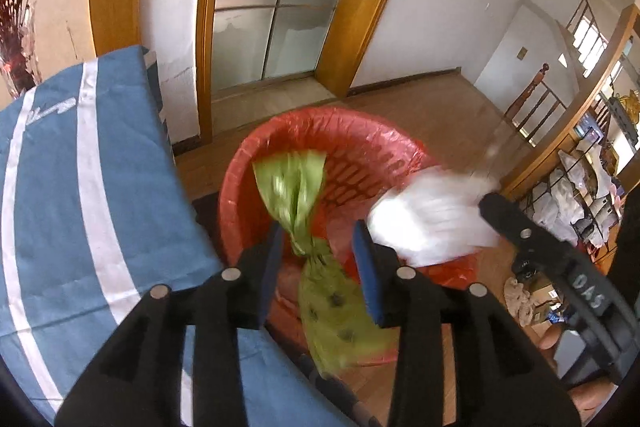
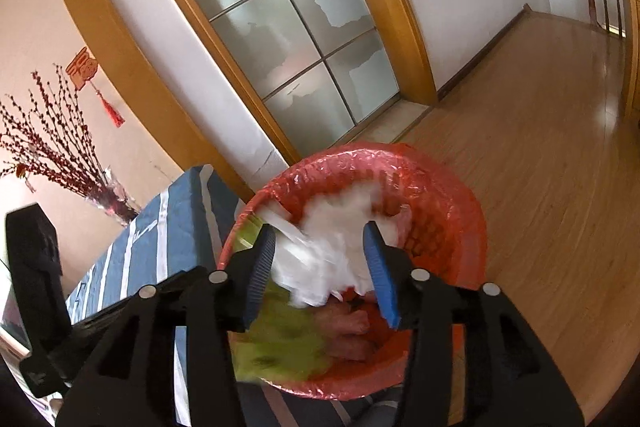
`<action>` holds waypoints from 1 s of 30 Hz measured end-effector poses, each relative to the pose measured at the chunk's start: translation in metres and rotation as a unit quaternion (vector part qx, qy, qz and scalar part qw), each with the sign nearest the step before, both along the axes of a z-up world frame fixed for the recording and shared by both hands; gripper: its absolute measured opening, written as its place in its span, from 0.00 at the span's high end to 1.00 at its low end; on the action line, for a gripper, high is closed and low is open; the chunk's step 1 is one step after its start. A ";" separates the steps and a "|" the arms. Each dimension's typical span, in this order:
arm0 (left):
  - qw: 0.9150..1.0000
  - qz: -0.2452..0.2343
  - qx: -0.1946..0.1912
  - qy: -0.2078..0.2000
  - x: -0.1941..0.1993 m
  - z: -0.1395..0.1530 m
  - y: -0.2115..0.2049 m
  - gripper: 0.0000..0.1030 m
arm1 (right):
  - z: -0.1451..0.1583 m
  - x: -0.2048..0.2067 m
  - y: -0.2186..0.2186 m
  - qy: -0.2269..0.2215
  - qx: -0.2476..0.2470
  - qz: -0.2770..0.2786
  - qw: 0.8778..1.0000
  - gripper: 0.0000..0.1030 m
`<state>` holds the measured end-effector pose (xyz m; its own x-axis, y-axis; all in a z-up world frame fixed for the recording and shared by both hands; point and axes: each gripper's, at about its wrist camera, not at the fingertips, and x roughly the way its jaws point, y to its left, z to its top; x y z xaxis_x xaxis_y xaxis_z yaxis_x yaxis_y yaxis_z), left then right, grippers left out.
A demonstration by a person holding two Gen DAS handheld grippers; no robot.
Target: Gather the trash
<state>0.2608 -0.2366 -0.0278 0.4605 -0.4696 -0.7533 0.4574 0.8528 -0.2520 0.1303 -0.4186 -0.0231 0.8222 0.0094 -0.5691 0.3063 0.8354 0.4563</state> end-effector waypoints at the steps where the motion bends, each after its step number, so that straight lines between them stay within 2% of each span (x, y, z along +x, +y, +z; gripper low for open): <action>1: 1.000 0.002 0.005 0.001 0.000 -0.003 0.001 0.62 | -0.001 -0.001 -0.001 0.001 0.001 -0.002 1.000 0.53; 4: 1.000 0.009 0.013 -0.003 -0.003 -0.007 0.013 0.55 | -0.003 -0.011 -0.002 0.006 -0.007 -0.014 1.000 0.45; 6: 1.000 0.017 0.019 -0.012 -0.010 -0.007 0.026 0.50 | -0.002 -0.021 0.002 0.005 -0.018 -0.023 1.000 0.33; 9: 0.998 0.031 0.027 -0.044 -0.029 -0.001 0.052 0.38 | 0.003 -0.040 0.010 -0.004 -0.043 -0.035 0.998 0.19; 11: 0.997 0.041 0.031 -0.063 -0.042 0.005 0.069 0.28 | 0.009 -0.051 0.023 -0.010 -0.067 -0.036 0.997 0.13; 12: 0.996 0.047 0.031 -0.070 -0.048 0.008 0.078 0.26 | 0.013 -0.058 0.031 -0.012 -0.084 -0.036 0.996 0.11; 14: 0.994 0.063 0.032 -0.088 -0.065 0.013 0.100 0.17 | 0.018 -0.069 0.046 -0.014 -0.115 -0.033 0.993 0.09; 16: 0.990 0.084 0.034 -0.104 -0.084 0.018 0.120 0.13 | 0.023 -0.082 0.065 -0.017 -0.151 -0.026 0.988 0.07; 19: 0.982 0.124 0.037 -0.137 -0.120 0.026 0.153 0.04 | 0.026 -0.097 0.088 -0.018 -0.184 -0.021 0.983 0.07; 23: 0.970 0.161 0.054 -0.177 -0.160 0.033 0.177 0.04 | 0.030 -0.119 0.122 -0.019 -0.240 -0.036 0.970 0.07; 25: 0.965 0.173 0.057 -0.188 -0.176 0.034 0.185 0.04 | 0.030 -0.128 0.133 -0.013 -0.263 -0.052 0.963 0.03; 30: 0.958 0.190 0.059 -0.204 -0.207 0.036 0.199 0.04 | 0.029 -0.150 0.153 -0.024 -0.269 -0.035 0.962 0.02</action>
<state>0.0542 -0.0374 0.0087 0.8493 -0.1323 -0.5110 0.1482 0.9889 -0.0096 -0.0193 -0.2658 0.0064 0.8351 -0.3329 -0.4379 0.3605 0.9325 -0.0215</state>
